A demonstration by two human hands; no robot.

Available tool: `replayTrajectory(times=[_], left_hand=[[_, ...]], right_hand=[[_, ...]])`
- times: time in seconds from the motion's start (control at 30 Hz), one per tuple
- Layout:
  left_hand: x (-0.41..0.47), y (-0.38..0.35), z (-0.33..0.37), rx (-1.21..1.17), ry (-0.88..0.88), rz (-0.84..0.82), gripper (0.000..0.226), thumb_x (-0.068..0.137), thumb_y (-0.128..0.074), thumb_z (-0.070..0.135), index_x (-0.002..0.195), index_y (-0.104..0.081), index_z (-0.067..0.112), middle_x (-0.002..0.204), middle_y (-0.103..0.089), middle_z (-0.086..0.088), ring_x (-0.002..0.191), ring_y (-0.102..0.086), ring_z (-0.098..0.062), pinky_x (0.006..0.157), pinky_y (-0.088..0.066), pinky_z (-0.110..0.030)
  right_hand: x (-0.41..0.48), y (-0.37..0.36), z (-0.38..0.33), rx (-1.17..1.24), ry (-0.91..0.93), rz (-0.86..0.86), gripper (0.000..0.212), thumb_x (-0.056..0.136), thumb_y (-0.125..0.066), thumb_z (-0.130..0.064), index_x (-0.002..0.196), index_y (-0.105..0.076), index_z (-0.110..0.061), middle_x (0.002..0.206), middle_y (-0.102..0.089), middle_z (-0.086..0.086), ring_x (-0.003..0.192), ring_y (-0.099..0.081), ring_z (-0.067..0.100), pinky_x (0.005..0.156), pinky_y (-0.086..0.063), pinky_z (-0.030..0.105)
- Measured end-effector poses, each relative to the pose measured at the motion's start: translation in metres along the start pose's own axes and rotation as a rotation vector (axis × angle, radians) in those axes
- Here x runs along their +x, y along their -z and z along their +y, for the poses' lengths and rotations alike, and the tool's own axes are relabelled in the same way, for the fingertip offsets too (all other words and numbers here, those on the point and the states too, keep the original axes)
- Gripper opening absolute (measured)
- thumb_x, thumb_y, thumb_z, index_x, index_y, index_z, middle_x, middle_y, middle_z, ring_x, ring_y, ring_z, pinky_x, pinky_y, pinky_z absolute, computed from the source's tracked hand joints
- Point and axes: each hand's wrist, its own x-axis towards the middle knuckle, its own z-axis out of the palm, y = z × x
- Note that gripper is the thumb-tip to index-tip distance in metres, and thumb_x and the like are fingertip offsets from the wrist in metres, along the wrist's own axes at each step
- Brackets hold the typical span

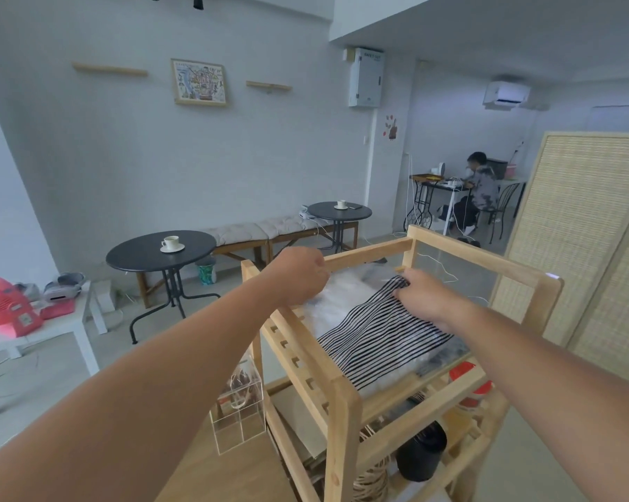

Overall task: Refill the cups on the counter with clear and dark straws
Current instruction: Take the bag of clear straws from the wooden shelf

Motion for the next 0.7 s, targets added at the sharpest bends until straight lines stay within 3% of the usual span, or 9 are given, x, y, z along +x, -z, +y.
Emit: replayTrajectory(times=[0.13, 0.23, 0.33, 0.43, 0.5, 0.53, 0.6, 0.63, 0.7], left_hand=[[-0.005, 0.01, -0.001, -0.156, 0.067, 0.11, 0.028, 0.096, -0.058, 0.043, 0.115, -0.06, 0.022, 0.105, -0.06, 0.005, 0.089, -0.055, -0.014, 0.066, -0.041, -0.027], [-0.01, 0.016, 0.002, -0.278, 0.118, 0.153, 0.02, 0.096, -0.058, 0.042, 0.107, -0.055, 0.026, 0.094, -0.055, 0.011, 0.081, -0.053, -0.01, 0.06, -0.037, -0.025], [-0.016, 0.022, 0.009, -0.387, 0.134, 0.157, 0.026, 0.097, -0.056, 0.044, 0.114, -0.055, 0.024, 0.097, -0.052, 0.012, 0.092, -0.052, -0.018, 0.065, -0.038, -0.028], [-0.027, 0.033, 0.021, -0.541, 0.142, 0.18, 0.023, 0.096, -0.057, 0.048, 0.085, -0.049, 0.03, 0.082, -0.049, 0.011, 0.083, -0.053, -0.018, 0.068, -0.044, -0.028], [-0.033, 0.044, 0.027, -0.632, 0.125, 0.209, 0.027, 0.095, -0.057, 0.05, 0.077, -0.047, 0.033, 0.08, -0.053, 0.008, 0.081, -0.057, -0.021, 0.077, -0.053, -0.037], [-0.035, 0.049, 0.029, -0.667, 0.119, 0.218, 0.024, 0.095, -0.057, 0.051, 0.081, -0.052, 0.032, 0.082, -0.055, 0.008, 0.083, -0.058, -0.022, 0.08, -0.054, -0.039], [-0.042, 0.062, 0.032, -0.729, 0.109, 0.223, 0.037, 0.096, -0.056, 0.055, 0.118, -0.062, 0.025, 0.101, -0.06, 0.009, 0.091, -0.059, -0.017, 0.077, -0.05, -0.033], [-0.047, 0.07, 0.032, -0.756, 0.109, 0.229, 0.054, 0.096, -0.056, 0.057, 0.137, -0.054, 0.022, 0.113, -0.062, 0.007, 0.096, -0.06, -0.015, 0.079, -0.049, -0.032], [-0.052, 0.081, 0.029, -0.827, 0.12, 0.226, 0.072, 0.095, -0.057, 0.062, 0.151, -0.04, 0.021, 0.13, -0.059, 0.0, 0.106, -0.062, -0.017, 0.089, -0.051, -0.036]], right_hand=[[-0.014, 0.032, -0.013, -0.031, 0.079, 0.109, 0.017, 0.109, -0.052, -0.017, 0.122, -0.063, -0.015, 0.114, -0.07, 0.008, 0.098, -0.068, 0.023, 0.08, -0.055, 0.039], [-0.027, 0.055, -0.021, -0.099, 0.122, 0.215, 0.034, 0.112, -0.051, -0.02, 0.145, -0.053, -0.013, 0.13, -0.061, 0.001, 0.117, -0.065, 0.03, 0.09, -0.053, 0.042], [-0.04, 0.076, -0.031, -0.096, 0.147, 0.318, 0.011, 0.113, -0.05, -0.024, 0.104, -0.053, -0.018, 0.104, -0.058, 0.006, 0.08, -0.06, 0.025, 0.064, -0.043, 0.036], [-0.055, 0.097, -0.051, -0.014, 0.201, 0.404, 0.012, 0.113, -0.05, -0.024, 0.106, -0.057, -0.017, 0.102, -0.065, 0.014, 0.089, -0.064, 0.035, 0.074, -0.05, 0.044], [-0.067, 0.107, -0.067, 0.012, 0.243, 0.455, 0.015, 0.112, -0.05, -0.023, 0.099, -0.055, -0.017, 0.09, -0.062, 0.011, 0.081, -0.06, 0.034, 0.068, -0.044, 0.041], [-0.071, 0.11, -0.076, 0.022, 0.258, 0.479, 0.018, 0.112, -0.051, -0.023, 0.095, -0.053, -0.016, 0.084, -0.058, 0.008, 0.075, -0.056, 0.03, 0.065, -0.04, 0.039], [-0.079, 0.112, -0.093, 0.058, 0.298, 0.498, 0.019, 0.111, -0.052, -0.023, 0.095, -0.052, -0.014, 0.085, -0.06, 0.009, 0.074, -0.057, 0.028, 0.065, -0.041, 0.039], [-0.084, 0.112, -0.104, 0.08, 0.318, 0.5, 0.018, 0.111, -0.052, -0.023, 0.097, -0.053, -0.013, 0.089, -0.064, 0.011, 0.078, -0.061, 0.029, 0.067, -0.044, 0.039], [-0.091, 0.108, -0.122, 0.12, 0.352, 0.505, 0.017, 0.111, -0.053, -0.023, 0.097, -0.055, -0.013, 0.095, -0.068, 0.013, 0.085, -0.066, 0.031, 0.069, -0.048, 0.039]])
